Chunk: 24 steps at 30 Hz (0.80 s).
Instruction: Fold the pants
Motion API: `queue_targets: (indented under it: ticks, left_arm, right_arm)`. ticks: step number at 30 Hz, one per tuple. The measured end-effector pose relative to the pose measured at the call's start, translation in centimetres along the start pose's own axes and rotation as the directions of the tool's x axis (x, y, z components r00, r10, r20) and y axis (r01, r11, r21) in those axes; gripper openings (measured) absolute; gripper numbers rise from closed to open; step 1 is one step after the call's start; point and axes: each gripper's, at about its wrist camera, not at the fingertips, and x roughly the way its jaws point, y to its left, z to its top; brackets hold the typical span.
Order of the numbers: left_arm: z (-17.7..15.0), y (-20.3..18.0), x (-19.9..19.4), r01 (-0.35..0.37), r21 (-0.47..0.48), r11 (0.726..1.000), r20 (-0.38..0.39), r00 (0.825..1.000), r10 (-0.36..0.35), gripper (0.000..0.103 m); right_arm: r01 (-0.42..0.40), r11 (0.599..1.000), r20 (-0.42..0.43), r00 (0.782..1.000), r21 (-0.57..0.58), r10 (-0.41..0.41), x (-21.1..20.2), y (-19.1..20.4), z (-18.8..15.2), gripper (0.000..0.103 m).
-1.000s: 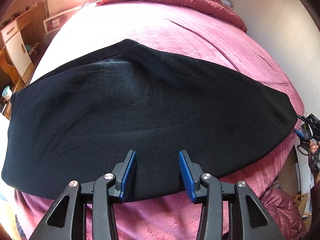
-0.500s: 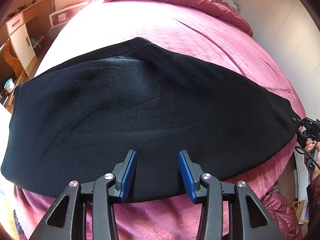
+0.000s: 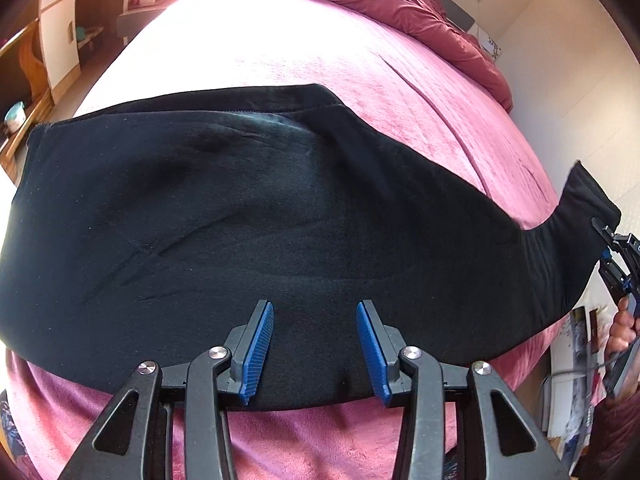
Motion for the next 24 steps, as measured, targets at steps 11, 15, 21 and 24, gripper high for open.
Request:
queue_targets:
  ticks: [11, 15, 21, 24]
  left_arm:
    - [1.3, 3.2, -0.8, 0.185, -0.077, 0.980, -0.010, 0.982, -0.187, 0.043]
    - [1.8, 3.4, -1.0, 0.222, -0.090, 0.971, -0.016, 0.974, -0.224, 0.043]
    - [2.5, 2.9, -0.6, 0.285, -0.129, 0.950, -0.025, 0.957, -0.290, 0.044]
    - [3.1, 2.5, -0.2, 0.324, -0.155, 0.933, -0.035, 0.942, -0.333, 0.045]
  right_arm:
    - [-0.087, 0.969, -0.321, 0.947, -0.231, 0.008, 13.3, 10.5, -9.7, 0.020]
    - [-0.053, 0.950, -0.359, 0.931, -0.307, -0.064, 15.6, 11.2, -12.5, 0.022]
    - [-0.109, 0.923, -0.406, 0.912, -0.368, -0.054, 16.3, 12.0, -13.9, 0.048]
    - [-0.199, 0.923, -0.457, 0.889, -0.330, 0.028, 14.8, 11.4, -14.2, 0.059]
